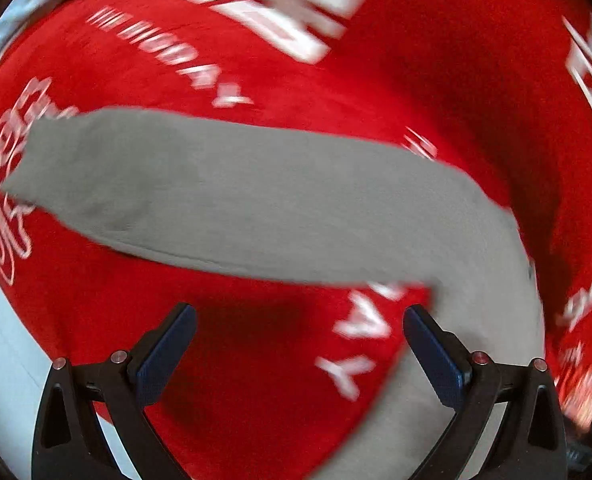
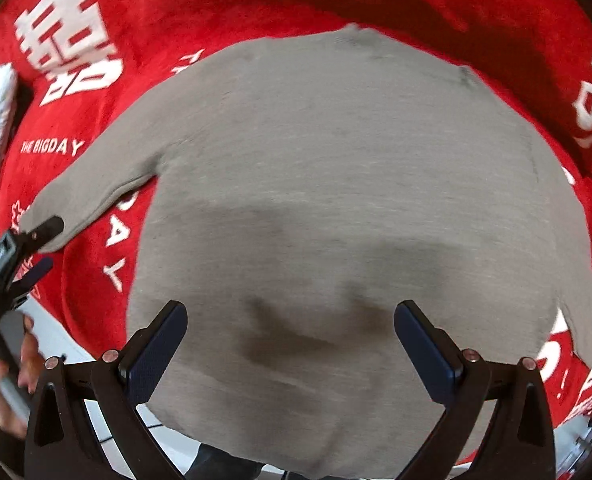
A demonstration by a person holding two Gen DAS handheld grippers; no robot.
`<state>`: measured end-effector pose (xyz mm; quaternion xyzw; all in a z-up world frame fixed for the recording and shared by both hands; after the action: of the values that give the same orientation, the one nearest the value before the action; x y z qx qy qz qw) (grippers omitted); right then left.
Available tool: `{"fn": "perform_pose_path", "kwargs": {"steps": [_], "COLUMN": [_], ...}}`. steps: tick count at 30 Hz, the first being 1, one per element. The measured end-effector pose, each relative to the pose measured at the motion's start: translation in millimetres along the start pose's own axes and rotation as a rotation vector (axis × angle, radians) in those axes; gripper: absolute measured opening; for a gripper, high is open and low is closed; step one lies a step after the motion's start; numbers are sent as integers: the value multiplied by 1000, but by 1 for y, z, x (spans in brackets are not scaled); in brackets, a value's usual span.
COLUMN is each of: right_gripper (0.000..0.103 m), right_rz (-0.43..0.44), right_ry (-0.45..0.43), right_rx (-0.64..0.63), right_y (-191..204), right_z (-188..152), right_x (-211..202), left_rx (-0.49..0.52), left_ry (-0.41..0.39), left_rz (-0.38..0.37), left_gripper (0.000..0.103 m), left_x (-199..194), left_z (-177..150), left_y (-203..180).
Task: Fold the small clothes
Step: 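Grasp the sweater side and sleeve with the left gripper, fold across the back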
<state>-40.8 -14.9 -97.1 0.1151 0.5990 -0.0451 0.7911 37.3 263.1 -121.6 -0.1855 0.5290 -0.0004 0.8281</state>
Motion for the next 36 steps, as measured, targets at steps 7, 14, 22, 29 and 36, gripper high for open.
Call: {"fn": "perform_pose_path", "kwargs": {"steps": [7,14,22,29,36], "right_gripper": [103,103,103,103,103], "right_rz": [32,50,93,112,101], "right_ry": [25,22,30,-7,-58], "right_rx": [-48,-72,-53,31,175], "right_y": [33,52,54,28,-26], "right_z": [-2,5,4,2,0], "right_x": [15,15,13,3,-15], "left_rx": [-247,-377,-429,-177,129], "left_ry": [-52,-101,-101,-238,-293], "left_rz": [-95,-194,-209,-191,-293], "left_gripper": [103,103,6,6,6], "left_x": [35,46,49,10,-24], "left_z": [17,39,37,61,79], "left_y": [73,80,89,41,-70]}}
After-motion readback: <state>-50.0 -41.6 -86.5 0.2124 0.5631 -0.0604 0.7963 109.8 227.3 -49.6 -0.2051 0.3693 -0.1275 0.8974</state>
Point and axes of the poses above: each gripper's, at about its wrist camera, not at the fingertips, and x roughly the way its jaws point, y to its left, z to its top, the point moved 6 cm from there along x, roughly the way its jaws point, and after that the axes turned 12 degrees about -y, right-handed, at the moved point
